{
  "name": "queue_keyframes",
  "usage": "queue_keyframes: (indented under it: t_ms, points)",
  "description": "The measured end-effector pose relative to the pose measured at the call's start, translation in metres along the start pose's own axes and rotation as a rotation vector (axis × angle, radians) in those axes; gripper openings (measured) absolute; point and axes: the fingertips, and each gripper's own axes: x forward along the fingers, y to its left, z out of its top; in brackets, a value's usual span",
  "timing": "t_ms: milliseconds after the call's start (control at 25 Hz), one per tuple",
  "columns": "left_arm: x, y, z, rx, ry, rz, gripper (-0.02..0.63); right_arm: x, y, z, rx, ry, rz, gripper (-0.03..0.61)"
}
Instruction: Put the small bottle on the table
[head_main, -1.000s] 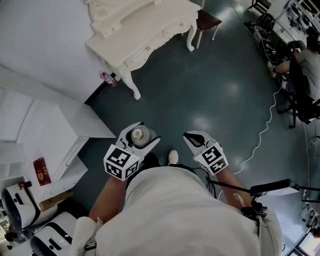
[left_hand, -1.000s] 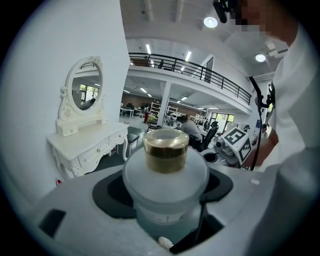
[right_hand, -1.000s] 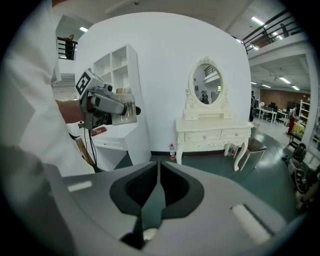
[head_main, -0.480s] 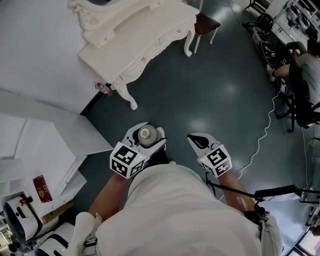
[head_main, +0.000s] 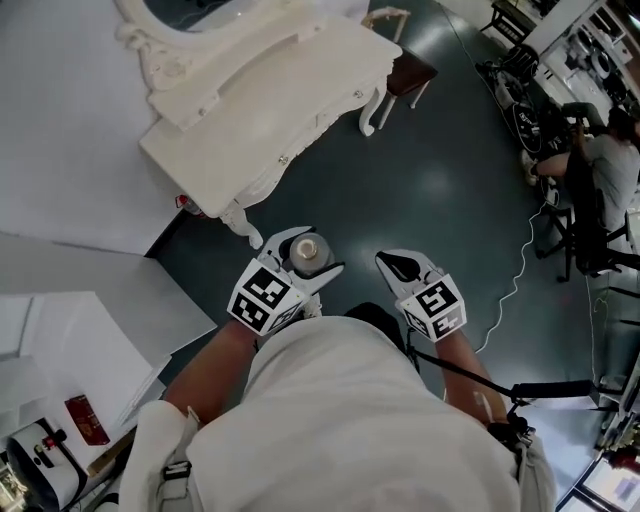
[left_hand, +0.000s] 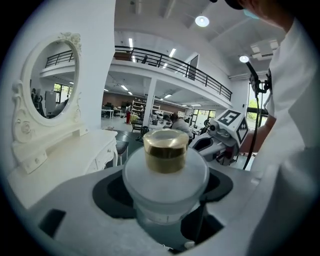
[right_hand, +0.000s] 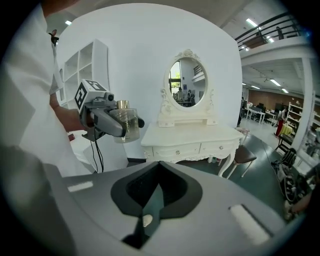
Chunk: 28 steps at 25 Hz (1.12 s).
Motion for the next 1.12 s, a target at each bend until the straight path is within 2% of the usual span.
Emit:
queue_keyframes:
  t_ms: [200, 320, 560, 840, 1120]
  points:
    - [0.001, 0.025, 0.009, -0.037, -0.005, 0.020, 0.339, 0.017, -0.011, 0.020, -0.008, 0.008, 0.019, 0.002]
    - [0.020, 0.057, 0.014, -0.054, 0.006, 0.044, 0.339, 0.038, -0.039, 0.027, -0.003, 0.013, 0.044, 0.001]
    - [0.084, 0.126, 0.048, -0.098, 0.015, 0.134, 0.339, 0.075, -0.136, 0.049, -0.028, -0.009, 0.112, 0.002]
    - [0.165, 0.208, 0.130, -0.115, 0.027, 0.227, 0.339, 0.097, -0.274, 0.103, -0.065, -0.040, 0.171, 0.002]
    - [0.248, 0.273, 0.189, -0.158, -0.011, 0.332, 0.339, 0.101, -0.388, 0.092, -0.080, -0.020, 0.208, 0.002]
